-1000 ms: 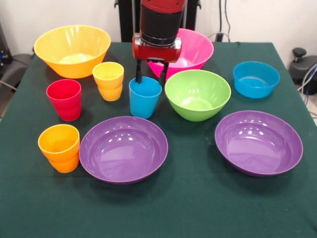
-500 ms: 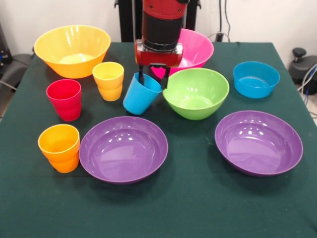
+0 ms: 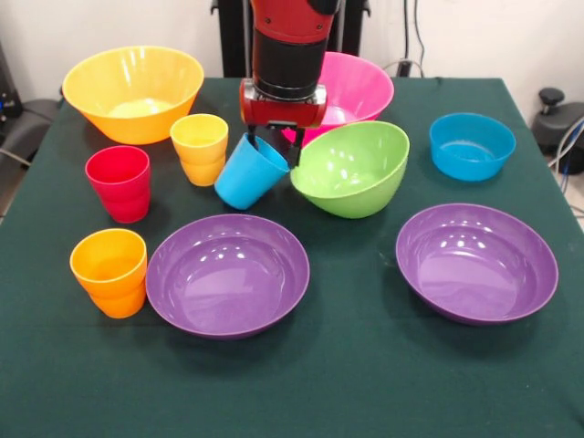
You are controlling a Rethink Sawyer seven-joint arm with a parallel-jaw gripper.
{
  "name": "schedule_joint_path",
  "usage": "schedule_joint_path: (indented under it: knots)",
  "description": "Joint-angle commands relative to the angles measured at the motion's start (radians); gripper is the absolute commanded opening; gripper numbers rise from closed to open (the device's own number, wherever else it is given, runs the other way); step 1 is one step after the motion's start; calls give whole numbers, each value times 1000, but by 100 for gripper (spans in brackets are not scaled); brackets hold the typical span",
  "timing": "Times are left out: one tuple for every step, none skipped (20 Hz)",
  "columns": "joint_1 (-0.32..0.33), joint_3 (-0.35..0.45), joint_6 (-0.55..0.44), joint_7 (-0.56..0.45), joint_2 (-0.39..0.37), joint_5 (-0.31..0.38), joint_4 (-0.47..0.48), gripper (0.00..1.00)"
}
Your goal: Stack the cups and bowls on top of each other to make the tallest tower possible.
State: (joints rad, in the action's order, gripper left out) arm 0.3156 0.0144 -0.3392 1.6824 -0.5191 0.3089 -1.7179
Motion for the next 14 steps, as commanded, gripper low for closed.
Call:
schedule_joint_path:
  knots:
    - [25, 100, 14, -37, 41, 81, 70, 100]
    - [29, 103, 9, -41, 41, 83, 74, 100]
    - [33, 107, -1, -46, 41, 83, 79, 100]
    - [36, 110, -4, -47, 41, 84, 81, 100]
    - [39, 114, -11, -50, 37, 84, 79, 100]
    - [41, 117, -15, -51, 34, 85, 79, 100]
    - [44, 122, -25, -52, 30, 83, 75, 100]
    - [45, 125, -33, -53, 26, 82, 75, 100]
    - [48, 131, -48, -57, 20, 78, 74, 100]
    - [50, 134, -56, -59, 16, 76, 74, 100]
    - [52, 138, -68, -63, 12, 73, 75, 100]
    - [53, 140, -74, -65, 9, 72, 77, 100]
    - [55, 142, -83, -69, 8, 72, 81, 100]
    - [58, 145, -88, -73, 8, 72, 84, 100]
